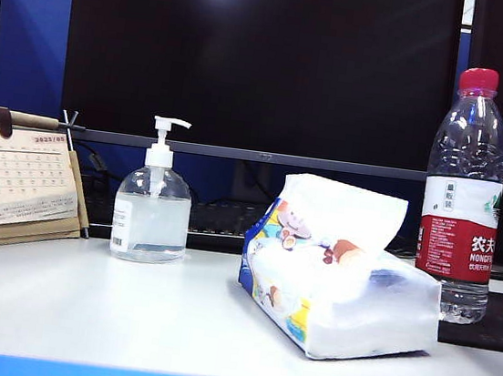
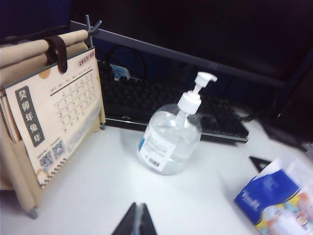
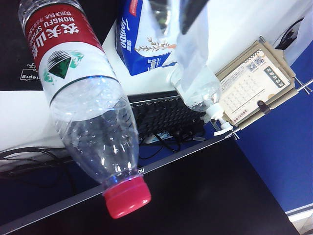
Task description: Pull out a tissue from the tissue dispenser, then press the switch of the alcohol sanitizer bottle to drop some sanitizer on the paper tissue, and finally place the treated tissue on the table.
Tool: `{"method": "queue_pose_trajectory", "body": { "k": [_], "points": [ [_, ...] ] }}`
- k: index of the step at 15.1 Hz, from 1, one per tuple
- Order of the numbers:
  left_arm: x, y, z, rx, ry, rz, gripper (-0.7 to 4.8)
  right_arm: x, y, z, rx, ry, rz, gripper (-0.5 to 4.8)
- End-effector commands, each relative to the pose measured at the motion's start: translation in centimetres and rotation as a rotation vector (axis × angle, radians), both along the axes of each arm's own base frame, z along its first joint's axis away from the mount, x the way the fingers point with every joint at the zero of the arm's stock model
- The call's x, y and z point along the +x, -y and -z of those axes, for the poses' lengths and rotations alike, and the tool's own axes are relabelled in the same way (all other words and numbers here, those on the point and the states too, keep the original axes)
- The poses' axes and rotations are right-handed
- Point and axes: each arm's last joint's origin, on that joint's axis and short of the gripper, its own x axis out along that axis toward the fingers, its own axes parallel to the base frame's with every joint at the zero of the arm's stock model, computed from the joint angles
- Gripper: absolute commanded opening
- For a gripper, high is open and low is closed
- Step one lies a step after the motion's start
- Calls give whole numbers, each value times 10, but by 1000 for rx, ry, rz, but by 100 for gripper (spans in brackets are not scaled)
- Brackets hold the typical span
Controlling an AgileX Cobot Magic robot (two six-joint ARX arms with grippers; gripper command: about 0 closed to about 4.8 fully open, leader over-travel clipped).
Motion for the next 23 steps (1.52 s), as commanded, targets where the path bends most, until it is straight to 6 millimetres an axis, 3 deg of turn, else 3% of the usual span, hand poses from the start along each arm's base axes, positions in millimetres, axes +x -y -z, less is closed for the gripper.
{"method": "queue_pose_trajectory", "body": {
  "k": [1,5,7,9,10,11,12,14,16,18,20,23],
  "points": [
    [-3,1,-23,-56,169,29,-5,-2,-1,-11,2,109,-46,54],
    [-11,0,-53,-54,258,4,-5,-7,0,-42,-29,195,-9,55],
    [-16,0,-84,-70,297,-9,-5,-6,1,-71,-63,228,17,78],
    [-10,0,-117,-71,290,-3,-5,4,0,-98,-91,210,4,170],
    [8,1,-138,-63,233,46,-5,21,-3,-113,-111,161,-51,277],
    [27,1,-145,-63,167,98,-5,36,-5,-118,-114,112,-102,274],
    [50,2,-145,-61,91,151,-5,55,-8,-118,-115,48,-191,274],
    [94,4,-125,-66,-30,220,-5,82,-14,-106,-96,-77,-417,273],
    [116,8,-106,-70,-116,242,-5,94,-27,-84,-70,-213,-579,270],
    [125,23,-101,-42,-95,307,-5,98,-48,-74,-83,-252,-675,270],
    [125,40,-102,6,-55,339,-5,100,-70,-63,-146,-287,-637,271],
    [124,44,-96,36,-92,338,-5,108,-77,-49,-178,-351,-591,275]
  ]
}}
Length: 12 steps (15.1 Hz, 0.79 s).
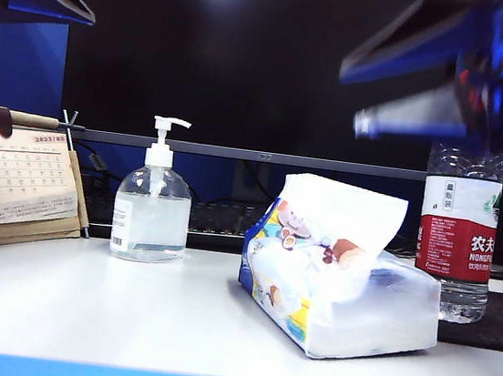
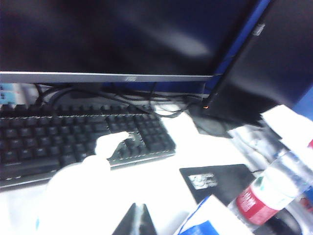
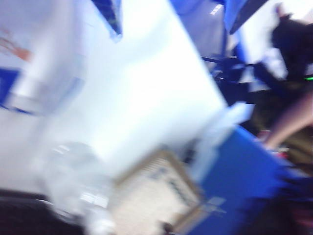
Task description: Pull out a tissue from the tissue dispenser, then press the switch of the alcohol sanitizer bottle to drop some sanitizer on the paper tissue, and finally place the treated tissue on the table.
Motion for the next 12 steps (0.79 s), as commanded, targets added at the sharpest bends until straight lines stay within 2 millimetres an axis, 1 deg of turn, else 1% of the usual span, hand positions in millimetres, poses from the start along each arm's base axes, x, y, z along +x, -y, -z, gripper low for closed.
{"method": "queue_pose_trajectory", "body": {
  "k": [1,2,3,9,11,12],
  "points": [
    [0,0,4,36,-28,0,-5,8,-2,10,-28,-31,14,290],
    [0,0,6,49,-34,2,-5,11,-3,16,-36,-57,12,323],
    [0,0,7,58,-48,4,-5,14,-5,23,-44,-90,1,328],
    [2,1,14,85,-77,10,-5,22,-9,46,-74,-185,-12,328],
    [10,2,23,101,-92,17,-5,26,-12,54,-51,-206,-61,314],
    [15,3,27,104,-97,18,-5,28,-15,57,-52,-206,-67,254]
  ]
}}
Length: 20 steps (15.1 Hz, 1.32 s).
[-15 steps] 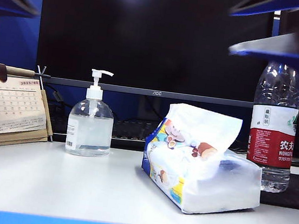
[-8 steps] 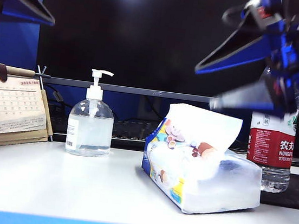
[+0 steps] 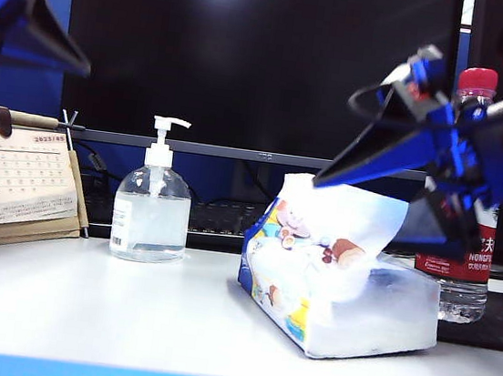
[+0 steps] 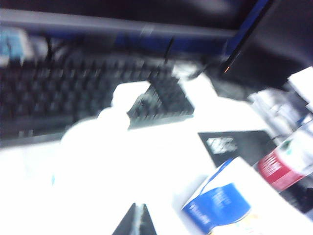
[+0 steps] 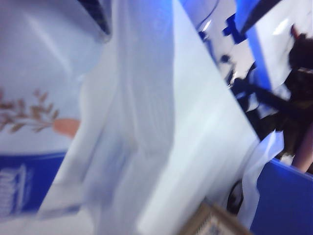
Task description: Pull out a tissue from the tissue dispenser, then press the switch of the alcohol sanitizer bottle to drop some sanitizer on the paper tissue, and finally place the treated tissue on the table.
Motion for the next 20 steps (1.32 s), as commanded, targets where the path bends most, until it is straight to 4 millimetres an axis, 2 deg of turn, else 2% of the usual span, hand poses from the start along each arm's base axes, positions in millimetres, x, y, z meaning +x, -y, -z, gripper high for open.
{"method": "queue_pose_trajectory", "body": {
  "k": [1,2,3,4,6,12,18,19,20],
  "points": [
    [12,2,8,13,17,16,-5,5,-5,3,28,28,-36,216],
    [16,3,14,14,4,18,-5,6,-6,5,29,32,-36,144],
    [18,3,16,16,-3,17,-5,7,-6,5,28,36,-33,125],
    [19,4,18,17,-10,17,-5,7,-6,5,14,41,-13,79],
    [19,4,17,15,1,17,-5,9,-4,10,-70,32,83,71],
    [19,4,17,15,0,17,-5,15,-6,43,-128,-76,91,75],
    [19,4,17,15,-1,18,-5,19,-9,35,-39,-26,42,75],
    [19,4,17,15,-1,18,-5,20,-9,34,-30,-26,45,68],
    [19,4,17,15,0,18,-5,21,-9,33,-27,-20,46,31]
  ]
}}
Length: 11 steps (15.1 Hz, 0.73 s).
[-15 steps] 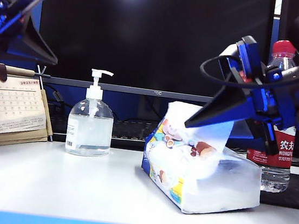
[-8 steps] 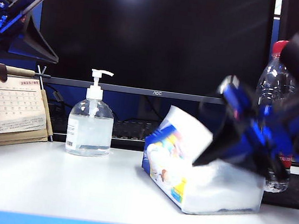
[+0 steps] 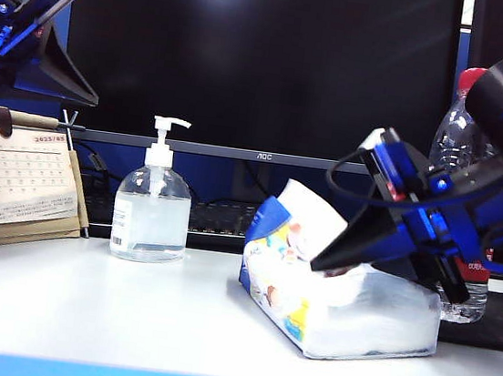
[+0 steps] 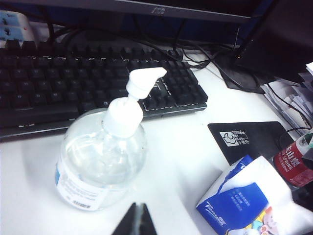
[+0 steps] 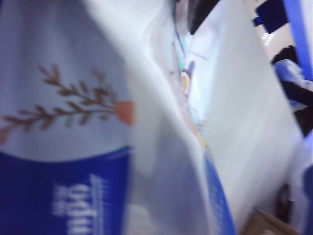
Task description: Pull out a tissue from the tissue dispenser, then press the switch of the alcohol sanitizer bottle to drop some sanitizer on the paper tissue, and finally place the treated tissue on the table.
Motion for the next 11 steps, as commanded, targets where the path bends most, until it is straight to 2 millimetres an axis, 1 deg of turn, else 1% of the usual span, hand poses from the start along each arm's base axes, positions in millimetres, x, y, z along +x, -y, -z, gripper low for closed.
{"method": "queue_pose_trajectory", "body": {
  "k": [1,2,5,9,11],
  "points": [
    [0,0,-3,-6,19,20,-5,4,-2,-6,31,34,-3,-3],
    [0,1,-3,-10,19,30,-5,4,-2,-6,32,37,-2,-2],
    [-1,1,-3,-15,18,47,-5,2,-1,-18,47,82,-1,-2],
    [-1,1,-3,-16,17,48,-5,-3,1,-51,92,200,-2,-1],
    [-1,1,-3,-19,16,49,-5,-4,1,-49,84,185,-2,-1]
  ]
}}
